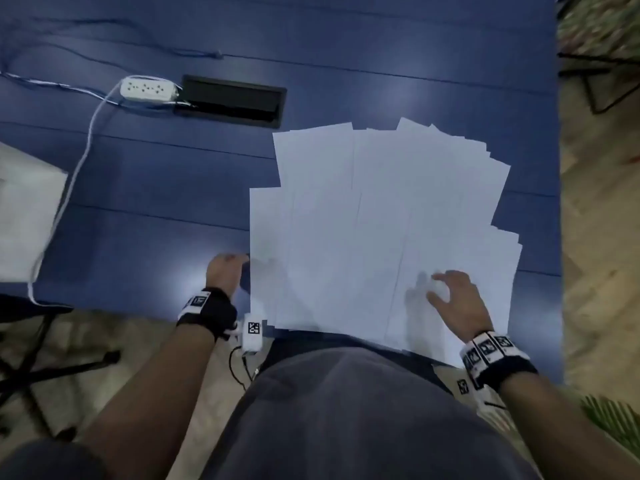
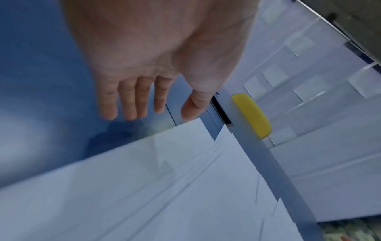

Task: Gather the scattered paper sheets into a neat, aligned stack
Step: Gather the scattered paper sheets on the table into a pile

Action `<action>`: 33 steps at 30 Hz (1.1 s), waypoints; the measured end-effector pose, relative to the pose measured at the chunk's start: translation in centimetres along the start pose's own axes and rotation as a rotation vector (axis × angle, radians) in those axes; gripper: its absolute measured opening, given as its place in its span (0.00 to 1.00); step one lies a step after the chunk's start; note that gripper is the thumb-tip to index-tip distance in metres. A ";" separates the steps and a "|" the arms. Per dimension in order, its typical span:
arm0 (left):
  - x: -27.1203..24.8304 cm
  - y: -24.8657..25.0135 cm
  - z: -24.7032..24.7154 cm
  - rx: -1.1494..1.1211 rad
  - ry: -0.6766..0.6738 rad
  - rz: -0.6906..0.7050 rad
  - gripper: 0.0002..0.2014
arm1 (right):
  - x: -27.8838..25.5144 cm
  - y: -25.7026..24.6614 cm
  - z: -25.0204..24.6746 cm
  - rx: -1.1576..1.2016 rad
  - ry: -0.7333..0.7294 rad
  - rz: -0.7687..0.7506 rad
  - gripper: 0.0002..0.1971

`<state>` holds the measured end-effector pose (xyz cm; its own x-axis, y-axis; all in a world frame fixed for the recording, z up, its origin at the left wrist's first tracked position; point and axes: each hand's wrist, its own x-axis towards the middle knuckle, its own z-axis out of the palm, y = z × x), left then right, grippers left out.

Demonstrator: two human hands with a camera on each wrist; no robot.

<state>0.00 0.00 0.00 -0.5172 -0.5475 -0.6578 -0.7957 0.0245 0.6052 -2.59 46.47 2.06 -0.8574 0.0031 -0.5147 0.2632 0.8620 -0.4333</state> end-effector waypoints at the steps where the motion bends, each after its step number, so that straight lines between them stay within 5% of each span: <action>1: 0.6 0.3 0.5 -0.017 -0.014 -0.025 0.06 | 1.4 -0.5 0.3 -0.009 0.030 0.047 0.25; 6: 2.2 1.3 3.3 -0.024 -0.028 -0.142 0.12 | 5.6 -1.3 1.3 -0.067 0.091 0.530 0.53; 10: 3.3 0.7 4.1 -0.007 -0.030 -0.198 0.16 | 6.8 -0.4 2.8 -0.046 0.023 0.649 0.64; 17: 7.5 -3.1 4.5 0.032 0.041 -0.154 0.43 | 6.4 -1.9 4.7 -0.113 0.088 0.583 0.57; 22: 3.3 1.2 5.1 0.042 -0.047 -0.056 0.10 | 7.6 -1.6 3.3 0.058 0.229 0.782 0.50; 26: 2.9 1.6 6.1 -0.097 -0.148 -0.028 0.07 | 8.1 -3.1 3.9 0.031 0.166 0.750 0.49; 33: 3.1 0.8 6.6 -0.155 -0.266 -0.055 0.20 | 8.2 -6.5 5.4 0.035 0.184 0.716 0.41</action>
<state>-4.29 3.85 -4.54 -0.5552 -0.3055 -0.7736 -0.7778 -0.1386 0.6130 -8.95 38.11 -3.32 -0.5302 0.6462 -0.5489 0.7972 0.6004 -0.0632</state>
